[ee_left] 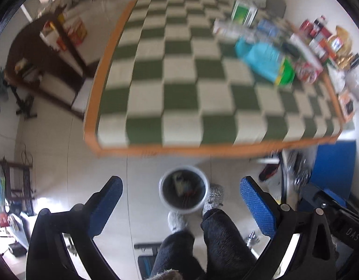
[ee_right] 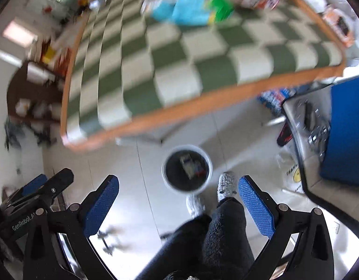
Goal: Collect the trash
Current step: 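Move both tools back over the table, then grasp the red snack wrapper with the right tool while the left tool grasps the blue-green bag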
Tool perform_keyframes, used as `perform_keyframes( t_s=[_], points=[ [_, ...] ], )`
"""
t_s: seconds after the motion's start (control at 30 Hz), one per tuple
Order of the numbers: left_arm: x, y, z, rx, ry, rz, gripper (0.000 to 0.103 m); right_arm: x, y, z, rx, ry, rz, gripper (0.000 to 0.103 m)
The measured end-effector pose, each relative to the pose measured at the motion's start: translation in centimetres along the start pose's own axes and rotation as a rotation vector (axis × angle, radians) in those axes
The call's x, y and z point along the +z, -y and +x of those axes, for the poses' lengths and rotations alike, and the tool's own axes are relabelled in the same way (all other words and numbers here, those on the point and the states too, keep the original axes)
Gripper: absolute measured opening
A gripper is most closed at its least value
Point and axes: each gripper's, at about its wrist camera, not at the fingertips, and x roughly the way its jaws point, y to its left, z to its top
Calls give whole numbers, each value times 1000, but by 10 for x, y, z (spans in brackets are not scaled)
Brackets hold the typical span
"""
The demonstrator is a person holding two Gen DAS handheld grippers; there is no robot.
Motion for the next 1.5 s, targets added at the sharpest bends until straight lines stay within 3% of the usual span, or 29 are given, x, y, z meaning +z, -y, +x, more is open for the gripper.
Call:
perform_keyframes(
  t_s=[0.13,0.27,0.47,0.67,0.77,0.87,0.9,0.93,1.03,1.07,1.1,1.17,1.2,1.5],
  points=[
    [67,49,7,-24,-3,-13,103,53,37,-36,-13,88,115,103],
    [122,56,44,-65,-72,-95,102,111,83,-39,-36,120,211,103],
    [182,64,121,-130,-221,-266,102,217,150,-3,-63,83,295,103],
    [219,80,195,-165,-322,-420,97,302,193,50,-58,22,341,103],
    [238,90,219,-133,-326,-439,87,334,208,73,-72,12,345,99],
    [255,104,225,-57,-285,-393,86,361,222,93,-79,7,356,99],
    [261,112,223,-33,-260,-359,82,367,226,98,-78,8,360,97],
    [266,118,222,-13,-243,-329,78,373,230,104,-73,8,367,94],
    [278,137,218,7,-209,-256,50,387,237,120,-39,0,369,80],
    [280,141,216,4,-202,-244,34,389,237,123,-38,0,364,76],
    [282,147,215,-2,-196,-230,19,392,236,123,-50,20,353,64],
    [285,155,211,22,-185,-201,7,398,231,124,-57,37,317,45],
    [285,157,209,23,-180,-196,3,399,230,123,-58,50,305,33],
    [283,153,159,25,-86,-176,0,400,233,103,-1,104,286,4]
  ],
)
